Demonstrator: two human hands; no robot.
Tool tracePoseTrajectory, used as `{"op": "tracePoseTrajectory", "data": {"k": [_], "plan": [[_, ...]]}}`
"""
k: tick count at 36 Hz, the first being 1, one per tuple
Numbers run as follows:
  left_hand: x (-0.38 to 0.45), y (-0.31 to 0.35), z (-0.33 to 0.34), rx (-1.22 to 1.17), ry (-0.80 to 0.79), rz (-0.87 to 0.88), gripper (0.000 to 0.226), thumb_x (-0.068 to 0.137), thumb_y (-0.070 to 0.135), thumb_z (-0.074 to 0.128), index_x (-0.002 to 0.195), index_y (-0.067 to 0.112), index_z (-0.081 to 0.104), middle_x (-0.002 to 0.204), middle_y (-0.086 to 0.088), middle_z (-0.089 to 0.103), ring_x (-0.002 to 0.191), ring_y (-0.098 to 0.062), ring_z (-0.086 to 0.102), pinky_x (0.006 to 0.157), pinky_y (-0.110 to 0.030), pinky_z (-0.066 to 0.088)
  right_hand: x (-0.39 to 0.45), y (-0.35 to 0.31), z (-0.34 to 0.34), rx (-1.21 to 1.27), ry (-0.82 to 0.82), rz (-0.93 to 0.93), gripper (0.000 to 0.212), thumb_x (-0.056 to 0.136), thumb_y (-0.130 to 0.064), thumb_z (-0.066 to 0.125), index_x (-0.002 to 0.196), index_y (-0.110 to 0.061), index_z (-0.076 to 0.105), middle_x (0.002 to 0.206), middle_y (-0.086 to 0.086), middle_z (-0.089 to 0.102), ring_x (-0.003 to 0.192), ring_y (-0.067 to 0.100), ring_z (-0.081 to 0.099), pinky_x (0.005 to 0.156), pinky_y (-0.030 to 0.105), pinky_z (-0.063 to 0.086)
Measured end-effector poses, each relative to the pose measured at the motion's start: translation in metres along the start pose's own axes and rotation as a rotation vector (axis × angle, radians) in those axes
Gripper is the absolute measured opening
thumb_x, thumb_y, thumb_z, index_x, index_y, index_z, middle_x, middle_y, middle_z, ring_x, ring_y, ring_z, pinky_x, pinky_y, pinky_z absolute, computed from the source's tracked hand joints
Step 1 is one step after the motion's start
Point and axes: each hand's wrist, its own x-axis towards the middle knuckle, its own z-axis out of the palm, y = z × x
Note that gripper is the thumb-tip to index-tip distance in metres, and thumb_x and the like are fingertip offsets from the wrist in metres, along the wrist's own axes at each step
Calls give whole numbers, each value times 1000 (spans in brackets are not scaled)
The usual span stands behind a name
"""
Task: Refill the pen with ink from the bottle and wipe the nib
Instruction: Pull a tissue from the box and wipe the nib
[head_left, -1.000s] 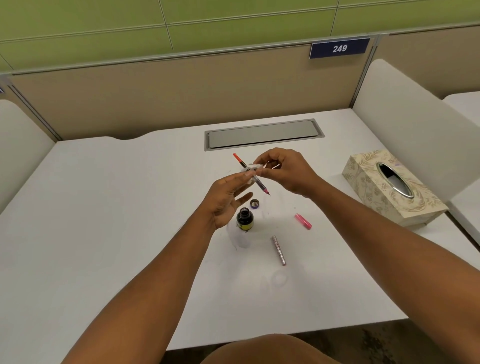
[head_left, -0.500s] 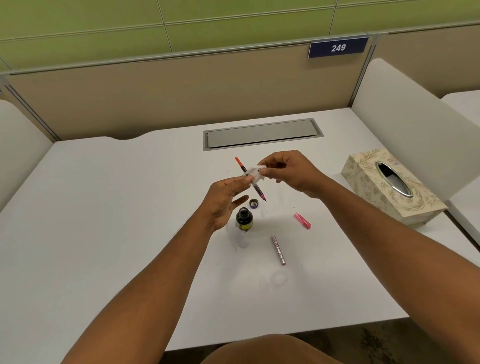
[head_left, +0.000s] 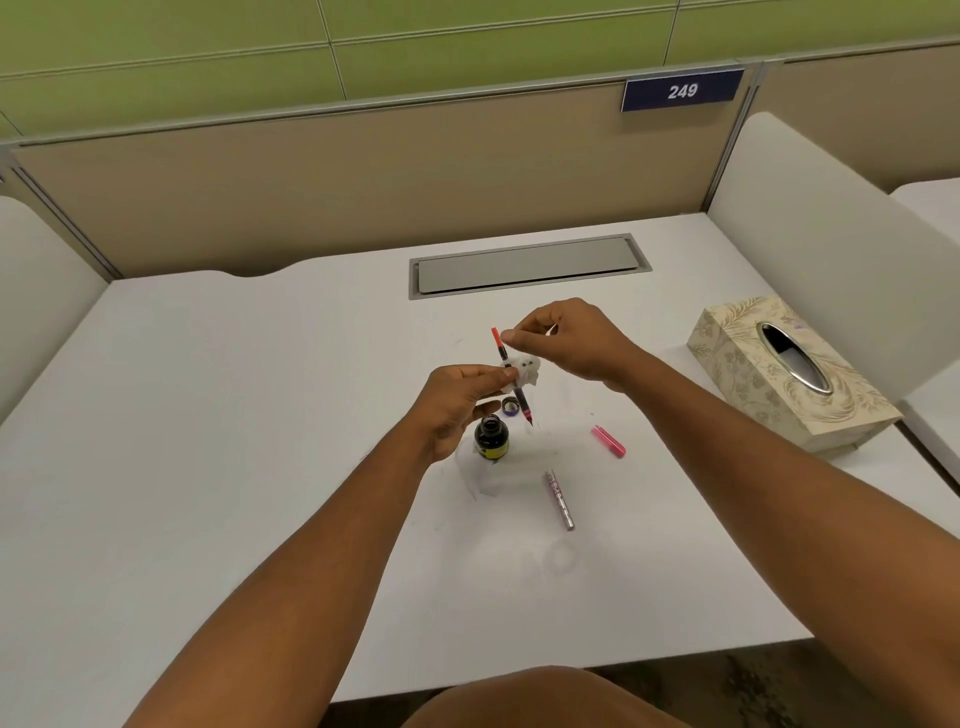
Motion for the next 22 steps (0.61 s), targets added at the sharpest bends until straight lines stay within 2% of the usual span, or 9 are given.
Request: {"op": "tracePoseTrajectory", "data": {"k": [3, 8, 10, 12, 14, 17, 20, 22], "plan": [[-1, 0, 3, 19, -27, 11, 16, 89, 17, 72, 101, 7, 75, 108, -10, 76, 106, -25, 68, 98, -38, 52, 1, -8, 6, -39, -64, 49, 31, 84, -47, 72, 89, -17, 79, 94, 0, 73, 93, 16, 65, 79, 37, 53], [-3, 3, 3, 46, -49, 39, 22, 90, 15, 71, 107, 2, 73, 108, -11, 75, 99, -19, 69, 80, -25, 55, 2, -9, 7, 43, -69, 120, 21, 85, -29, 74, 84, -9, 77, 90, 4, 73, 94, 22, 66, 79, 38, 52], [-3, 3, 2, 35, -55, 38, 27, 90, 20, 71, 108, 1, 73, 110, -11, 75, 101, -20, 68, 82, -27, 55, 1, -10, 3, 129, -72, 139, 19, 86, -25, 74, 87, -7, 77, 92, 2, 74, 93, 16, 66, 80, 36, 50], [-3, 2, 0, 8, -50, 21, 27, 92, 29, 69, 103, 5, 76, 108, -7, 76, 103, -20, 68, 89, -31, 54, -2, -11, -4, 216, -38, 161, 21, 87, -23, 72, 91, -3, 76, 85, -1, 71, 80, 10, 60, 69, 27, 44], [-1, -1, -3, -53, -26, -6, 28, 95, 34, 64, 97, 9, 76, 107, -4, 75, 104, -20, 67, 95, -36, 53, -3, -9, -12, 289, 10, 196, 24, 86, -27, 72, 93, -5, 75, 82, 0, 67, 74, 12, 51, 65, 27, 37], [2, -6, -11, -163, -6, -21, 23, 97, 27, 61, 99, 9, 75, 112, -4, 73, 112, -24, 65, 97, -37, 53, -3, -5, -22, 435, 75, 270, 24, 84, -32, 73, 91, -9, 76, 81, -1, 70, 74, 15, 46, 67, 30, 35], [4, -9, -13, -223, -15, -23, 18, 94, 16, 65, 107, 8, 75, 117, -5, 73, 114, -24, 64, 93, -34, 53, -6, -3, -27, 578, 97, 331, 15, 85, -28, 72, 89, -14, 75, 78, -2, 71, 68, 12, 44, 62, 28, 35], [5, -7, -11, -235, -26, -32, 20, 90, 16, 70, 108, 9, 75, 115, -5, 73, 114, -23, 64, 93, -34, 53, -8, -2, -27, 639, 92, 358, 11, 86, -27, 72, 89, -16, 74, 79, -2, 71, 67, 11, 45, 61, 27, 35]]}}
